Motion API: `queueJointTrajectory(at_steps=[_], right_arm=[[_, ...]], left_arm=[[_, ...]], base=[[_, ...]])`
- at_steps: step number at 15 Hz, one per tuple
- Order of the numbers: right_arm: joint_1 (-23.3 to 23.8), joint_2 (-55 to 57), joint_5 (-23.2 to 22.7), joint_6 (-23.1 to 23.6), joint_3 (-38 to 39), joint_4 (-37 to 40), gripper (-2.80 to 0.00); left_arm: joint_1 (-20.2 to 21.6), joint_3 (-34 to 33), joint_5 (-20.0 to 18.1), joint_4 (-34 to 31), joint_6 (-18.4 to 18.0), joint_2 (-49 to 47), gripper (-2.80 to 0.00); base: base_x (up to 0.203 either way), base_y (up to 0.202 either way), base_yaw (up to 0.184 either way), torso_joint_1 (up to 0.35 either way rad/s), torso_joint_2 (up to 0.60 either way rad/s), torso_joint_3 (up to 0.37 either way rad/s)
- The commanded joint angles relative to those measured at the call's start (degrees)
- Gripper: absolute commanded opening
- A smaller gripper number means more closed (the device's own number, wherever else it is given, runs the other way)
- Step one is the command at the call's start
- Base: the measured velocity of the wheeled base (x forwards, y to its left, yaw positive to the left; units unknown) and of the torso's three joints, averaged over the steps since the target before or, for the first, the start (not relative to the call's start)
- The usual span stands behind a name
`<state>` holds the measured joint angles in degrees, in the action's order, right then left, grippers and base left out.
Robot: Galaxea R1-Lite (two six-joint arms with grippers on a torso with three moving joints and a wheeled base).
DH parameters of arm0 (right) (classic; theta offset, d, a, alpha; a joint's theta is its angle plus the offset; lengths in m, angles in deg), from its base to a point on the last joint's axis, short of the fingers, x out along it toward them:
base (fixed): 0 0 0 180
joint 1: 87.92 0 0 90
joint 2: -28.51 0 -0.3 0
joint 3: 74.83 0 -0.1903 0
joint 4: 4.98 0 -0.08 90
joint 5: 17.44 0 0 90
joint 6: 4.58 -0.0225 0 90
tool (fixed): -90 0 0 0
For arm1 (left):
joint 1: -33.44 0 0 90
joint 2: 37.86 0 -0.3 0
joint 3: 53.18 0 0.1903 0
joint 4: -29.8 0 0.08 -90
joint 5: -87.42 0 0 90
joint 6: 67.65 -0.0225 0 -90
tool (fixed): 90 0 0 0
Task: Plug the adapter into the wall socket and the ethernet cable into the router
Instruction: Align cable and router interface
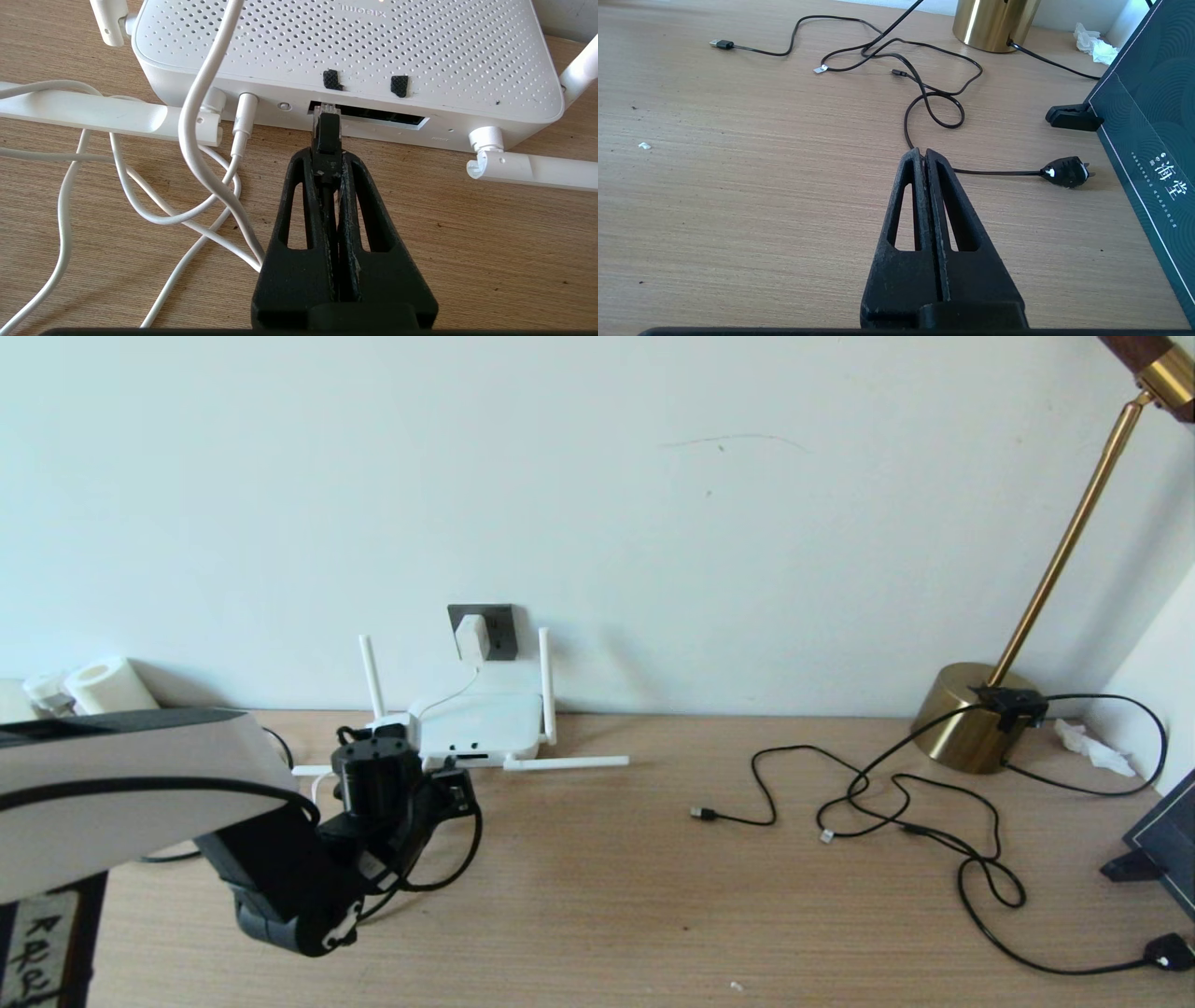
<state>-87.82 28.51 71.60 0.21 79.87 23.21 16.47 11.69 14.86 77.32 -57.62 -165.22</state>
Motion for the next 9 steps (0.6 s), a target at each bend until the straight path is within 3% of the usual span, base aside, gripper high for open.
queueJointTrajectory(at_steps=[1,9], right_arm=[[-0.01,0.09,0.0,0.04,-0.01,0.02,-2.8],[0.06,0.01,0.0,0.04,-0.01,0.02,-2.8]], left_arm=[[-0.08,-0.02,0.13,0.39,0.07,0.01,-2.8],[0.01,0.74,0.13,0.39,0.07,-0.76,-2.8]], base=[[0.0,0.0,0.0,0.0,0.0,0.0],[0.0,0.0,0.0,0.0,0.0,0.0]])
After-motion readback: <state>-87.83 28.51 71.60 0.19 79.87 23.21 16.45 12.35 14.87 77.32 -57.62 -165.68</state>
